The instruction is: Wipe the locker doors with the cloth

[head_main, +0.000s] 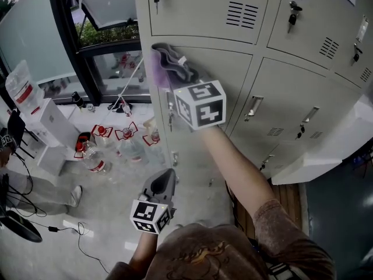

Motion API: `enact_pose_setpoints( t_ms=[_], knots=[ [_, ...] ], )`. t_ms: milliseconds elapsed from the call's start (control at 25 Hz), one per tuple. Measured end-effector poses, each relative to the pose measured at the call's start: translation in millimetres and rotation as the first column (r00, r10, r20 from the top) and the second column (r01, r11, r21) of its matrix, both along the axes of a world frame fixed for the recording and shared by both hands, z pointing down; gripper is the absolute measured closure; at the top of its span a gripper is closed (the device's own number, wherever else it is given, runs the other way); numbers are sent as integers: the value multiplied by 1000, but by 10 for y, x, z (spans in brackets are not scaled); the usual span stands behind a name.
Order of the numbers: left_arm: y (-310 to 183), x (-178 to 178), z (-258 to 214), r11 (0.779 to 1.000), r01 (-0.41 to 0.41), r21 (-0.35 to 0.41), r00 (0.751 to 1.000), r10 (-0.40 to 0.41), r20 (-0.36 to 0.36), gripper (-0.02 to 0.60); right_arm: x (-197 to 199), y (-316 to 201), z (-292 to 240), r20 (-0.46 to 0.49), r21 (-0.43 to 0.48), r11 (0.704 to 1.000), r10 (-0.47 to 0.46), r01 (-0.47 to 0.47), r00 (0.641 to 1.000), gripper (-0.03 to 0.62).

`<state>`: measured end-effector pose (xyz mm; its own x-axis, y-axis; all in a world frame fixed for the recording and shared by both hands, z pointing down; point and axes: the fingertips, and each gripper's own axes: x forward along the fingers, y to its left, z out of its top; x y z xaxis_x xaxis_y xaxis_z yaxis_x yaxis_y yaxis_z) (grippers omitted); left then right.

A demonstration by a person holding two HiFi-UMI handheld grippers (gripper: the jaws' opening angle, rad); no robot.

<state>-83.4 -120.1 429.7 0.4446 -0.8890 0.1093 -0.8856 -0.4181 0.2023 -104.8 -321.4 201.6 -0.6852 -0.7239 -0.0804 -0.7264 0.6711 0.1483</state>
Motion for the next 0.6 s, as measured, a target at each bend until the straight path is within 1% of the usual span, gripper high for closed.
enact_pose_setpoints(
  t_ms=[80, 280, 600],
  knots=[
    [-2, 11, 10, 1000, -6, -7, 1000, 6, -1, 581, 81, -7, 0, 7, -3, 1000, 9, -9, 1000, 542],
    [-23, 71, 12, 1000, -24, 7, 1000, 24, -9, 581, 325, -14, 1, 5, 3, 999, 44, -44, 999, 542],
    [-40, 225, 32, 998, -70, 3, 997, 70, -20, 581, 824, -17, 2, -4, 19, 993, 115, -114, 993, 542]
  ],
)
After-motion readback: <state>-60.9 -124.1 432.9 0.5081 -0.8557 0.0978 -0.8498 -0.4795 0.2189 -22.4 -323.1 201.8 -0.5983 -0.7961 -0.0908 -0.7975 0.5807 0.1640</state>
